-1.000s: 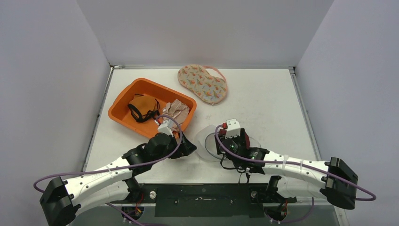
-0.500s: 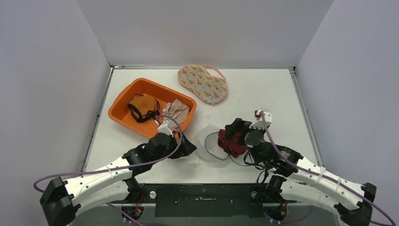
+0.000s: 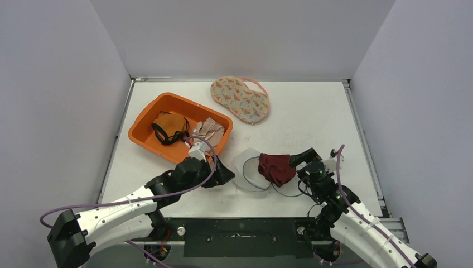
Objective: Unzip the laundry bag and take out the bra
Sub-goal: Place the bra in the bin.
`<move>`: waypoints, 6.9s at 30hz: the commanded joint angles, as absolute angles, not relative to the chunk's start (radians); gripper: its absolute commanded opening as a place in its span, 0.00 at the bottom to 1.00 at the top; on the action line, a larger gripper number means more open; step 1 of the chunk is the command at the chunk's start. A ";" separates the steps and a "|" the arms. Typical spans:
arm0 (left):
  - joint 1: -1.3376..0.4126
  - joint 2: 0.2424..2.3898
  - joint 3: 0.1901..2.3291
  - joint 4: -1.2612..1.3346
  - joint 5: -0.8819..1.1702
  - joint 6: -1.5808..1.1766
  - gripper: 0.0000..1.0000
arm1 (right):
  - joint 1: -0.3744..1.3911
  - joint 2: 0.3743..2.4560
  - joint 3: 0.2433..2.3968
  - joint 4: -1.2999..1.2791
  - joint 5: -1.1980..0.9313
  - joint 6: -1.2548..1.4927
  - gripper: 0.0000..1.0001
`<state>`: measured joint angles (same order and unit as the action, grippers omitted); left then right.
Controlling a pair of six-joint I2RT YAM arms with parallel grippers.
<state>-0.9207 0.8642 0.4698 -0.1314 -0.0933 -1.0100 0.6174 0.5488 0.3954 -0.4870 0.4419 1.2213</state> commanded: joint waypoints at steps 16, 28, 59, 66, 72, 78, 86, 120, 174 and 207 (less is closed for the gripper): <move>-0.914 0.853 0.438 -0.064 -0.053 -1.030 0.76 | 0.484 0.624 0.159 -0.163 0.149 1.306 0.48; -0.913 0.836 0.442 -0.075 -0.055 -1.037 0.76 | 0.482 0.557 0.198 -0.205 0.124 1.267 0.07; -0.788 0.775 0.919 0.141 0.489 -0.428 0.96 | 0.485 0.512 0.728 -0.117 -0.646 0.364 0.05; -0.792 0.944 1.090 0.037 0.769 -0.395 0.96 | 0.485 0.544 0.770 -0.115 -0.769 0.300 0.05; -0.793 1.032 1.088 0.046 0.789 -0.391 0.96 | 0.485 0.564 0.752 -0.013 -0.856 0.342 0.05; -0.792 1.064 1.094 0.059 0.800 -0.393 0.96 | 0.487 0.576 0.755 0.055 -0.901 0.372 0.05; -0.792 1.066 1.027 0.099 0.790 -0.456 0.96 | 0.486 0.582 0.761 0.096 -0.812 0.396 0.05; -0.849 1.125 0.997 0.154 0.569 -0.512 0.00 | 0.492 0.585 0.728 0.094 -0.575 0.461 0.82; 0.087 1.185 0.671 -0.036 0.150 -0.903 0.00 | 0.492 0.204 0.314 -0.248 -0.172 0.662 0.91; 0.081 1.091 0.805 -0.272 -0.035 -0.823 0.66 | 0.492 0.213 0.316 -0.252 -0.156 0.661 0.92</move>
<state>0.0807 1.1744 0.7177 -0.2085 0.0326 -0.8753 0.4915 0.2062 0.3073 -0.2855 -0.1707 0.6605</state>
